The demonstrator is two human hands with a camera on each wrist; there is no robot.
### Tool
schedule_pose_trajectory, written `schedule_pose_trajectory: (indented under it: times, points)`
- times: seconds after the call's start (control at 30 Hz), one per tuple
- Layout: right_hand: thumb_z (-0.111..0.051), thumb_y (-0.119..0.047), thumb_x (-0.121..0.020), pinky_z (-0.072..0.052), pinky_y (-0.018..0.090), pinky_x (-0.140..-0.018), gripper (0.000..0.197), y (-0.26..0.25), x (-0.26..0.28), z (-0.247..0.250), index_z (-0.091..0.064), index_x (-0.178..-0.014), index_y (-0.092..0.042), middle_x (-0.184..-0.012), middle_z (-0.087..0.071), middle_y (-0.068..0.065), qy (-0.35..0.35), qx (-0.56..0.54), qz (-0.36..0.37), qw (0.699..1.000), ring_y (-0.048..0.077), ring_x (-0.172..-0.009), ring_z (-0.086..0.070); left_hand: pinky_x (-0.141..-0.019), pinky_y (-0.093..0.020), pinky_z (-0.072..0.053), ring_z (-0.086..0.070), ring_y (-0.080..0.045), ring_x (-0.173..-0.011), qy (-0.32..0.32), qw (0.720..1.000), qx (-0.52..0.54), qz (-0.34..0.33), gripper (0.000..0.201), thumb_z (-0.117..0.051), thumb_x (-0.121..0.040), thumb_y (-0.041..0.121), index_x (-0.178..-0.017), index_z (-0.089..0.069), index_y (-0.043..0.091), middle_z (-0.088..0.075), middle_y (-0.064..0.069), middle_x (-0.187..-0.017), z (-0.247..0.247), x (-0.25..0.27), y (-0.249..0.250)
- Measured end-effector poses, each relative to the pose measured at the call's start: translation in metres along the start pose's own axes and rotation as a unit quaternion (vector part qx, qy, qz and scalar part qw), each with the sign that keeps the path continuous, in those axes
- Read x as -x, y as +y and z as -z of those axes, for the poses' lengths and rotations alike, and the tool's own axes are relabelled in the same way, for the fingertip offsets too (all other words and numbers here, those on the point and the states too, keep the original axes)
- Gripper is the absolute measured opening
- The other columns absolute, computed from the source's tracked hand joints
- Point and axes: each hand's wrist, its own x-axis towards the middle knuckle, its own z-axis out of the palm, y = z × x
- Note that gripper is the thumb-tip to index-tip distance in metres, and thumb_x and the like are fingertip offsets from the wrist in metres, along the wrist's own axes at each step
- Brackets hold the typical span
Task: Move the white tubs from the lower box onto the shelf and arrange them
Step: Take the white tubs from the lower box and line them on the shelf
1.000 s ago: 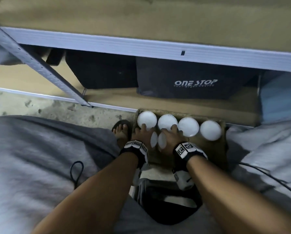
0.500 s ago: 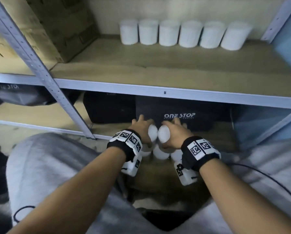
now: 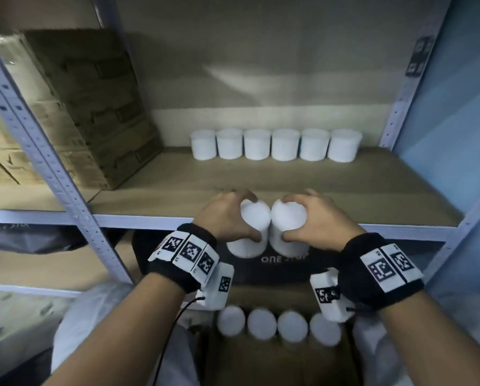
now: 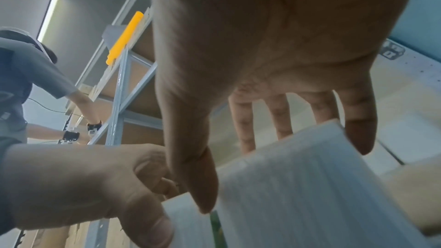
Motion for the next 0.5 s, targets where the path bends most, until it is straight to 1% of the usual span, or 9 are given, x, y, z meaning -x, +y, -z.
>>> schedule_pose_trajectory:
  times: [0.1, 0.13, 0.17, 0.23, 0.27, 0.37, 0.43, 0.5]
  points:
    - [-0.077, -0.040, -0.061, -0.042, 0.039, -0.101, 0.068, 0.002, -0.010, 0.016, -0.056, -0.125, -0.034, -0.130, -0.047, -0.005, 0.042, -0.009, 0.014, 0.999, 0.027, -0.123, -0.047, -0.083, -0.027, -0.043, -0.049, -0.016, -0.112, 0.041, 0.998, 0.035, -0.014, 0.065, -0.080, -0.054, 0.044, -0.114, -0.058, 0.036, -0.057, 0.008, -0.124, 0.009, -0.014, 0.006]
    - [-0.078, -0.040, -0.062, -0.042, 0.037, -0.103, 0.065, 0.004, -0.014, 0.019, -0.058, -0.124, -0.032, -0.131, -0.048, -0.005, 0.056, -0.015, 0.017, 0.998, 0.025, -0.124, -0.047, -0.082, -0.025, -0.041, -0.049, -0.014, -0.110, 0.053, 0.997, 0.048, -0.014, 0.062, -0.080, -0.054, 0.045, -0.113, -0.060, 0.036, -0.059, 0.010, -0.123, 0.010, -0.018, 0.007]
    - [-0.079, -0.039, -0.063, -0.040, 0.033, -0.104, 0.063, 0.005, -0.018, 0.021, -0.060, -0.123, -0.030, -0.133, -0.047, -0.004, 0.071, -0.026, 0.017, 0.997, 0.023, -0.125, -0.047, -0.081, -0.024, -0.040, -0.047, -0.012, -0.108, 0.063, 0.996, 0.061, -0.013, 0.061, -0.080, -0.056, 0.045, -0.112, -0.061, 0.035, -0.060, 0.011, -0.122, 0.010, -0.023, 0.009]
    - [-0.080, -0.034, -0.067, -0.035, 0.024, -0.098, 0.057, 0.009, -0.029, 0.023, -0.063, -0.121, -0.024, -0.135, -0.048, -0.004, 0.095, -0.048, 0.011, 0.994, 0.019, -0.126, -0.046, -0.082, -0.025, -0.043, -0.049, -0.013, -0.108, 0.083, 0.993, 0.081, -0.010, 0.058, -0.081, -0.058, 0.044, -0.112, -0.063, 0.031, -0.061, 0.010, -0.120, 0.009, -0.033, 0.012]
    - [-0.080, -0.033, -0.068, -0.034, 0.022, -0.094, 0.055, 0.011, -0.035, 0.022, -0.064, -0.120, -0.022, -0.135, -0.049, -0.004, 0.101, -0.055, 0.008, 0.993, 0.017, -0.126, -0.047, -0.082, -0.025, -0.044, -0.051, -0.015, -0.110, 0.091, 0.992, 0.087, -0.009, 0.057, -0.081, -0.058, 0.043, -0.111, -0.064, 0.029, -0.062, 0.008, -0.119, 0.008, -0.038, 0.013]
    - [-0.079, -0.032, -0.072, -0.031, 0.020, -0.091, 0.052, 0.016, -0.051, 0.017, -0.064, -0.120, -0.018, -0.134, -0.051, -0.003, 0.103, -0.060, 0.002, 0.993, 0.018, -0.124, -0.047, -0.084, -0.020, -0.040, -0.055, -0.015, -0.111, 0.107, 0.989, 0.097, 0.001, 0.053, -0.081, -0.060, 0.038, -0.108, -0.067, 0.024, -0.065, 0.004, -0.116, 0.003, -0.056, 0.013]
    - [-0.078, -0.033, -0.073, -0.032, 0.021, -0.094, 0.051, 0.021, -0.063, 0.011, -0.064, -0.120, -0.018, -0.134, -0.052, -0.002, 0.104, -0.052, -0.009, 0.993, 0.019, -0.125, -0.047, -0.084, -0.020, -0.041, -0.057, -0.014, -0.111, 0.114, 0.988, 0.108, 0.009, 0.047, -0.081, -0.062, 0.036, -0.106, -0.069, 0.023, -0.067, 0.003, -0.114, -0.001, -0.067, 0.012]
    - [-0.077, -0.036, -0.073, -0.035, 0.029, -0.105, 0.051, 0.027, -0.073, 0.005, -0.064, -0.119, -0.019, -0.133, -0.053, -0.001, 0.102, -0.046, -0.020, 0.994, 0.023, -0.125, -0.047, -0.087, -0.020, -0.042, -0.057, -0.016, -0.114, 0.115, 0.986, 0.120, 0.015, 0.042, -0.080, -0.066, 0.034, -0.105, -0.070, 0.022, -0.066, 0.001, -0.117, -0.009, -0.075, 0.010]
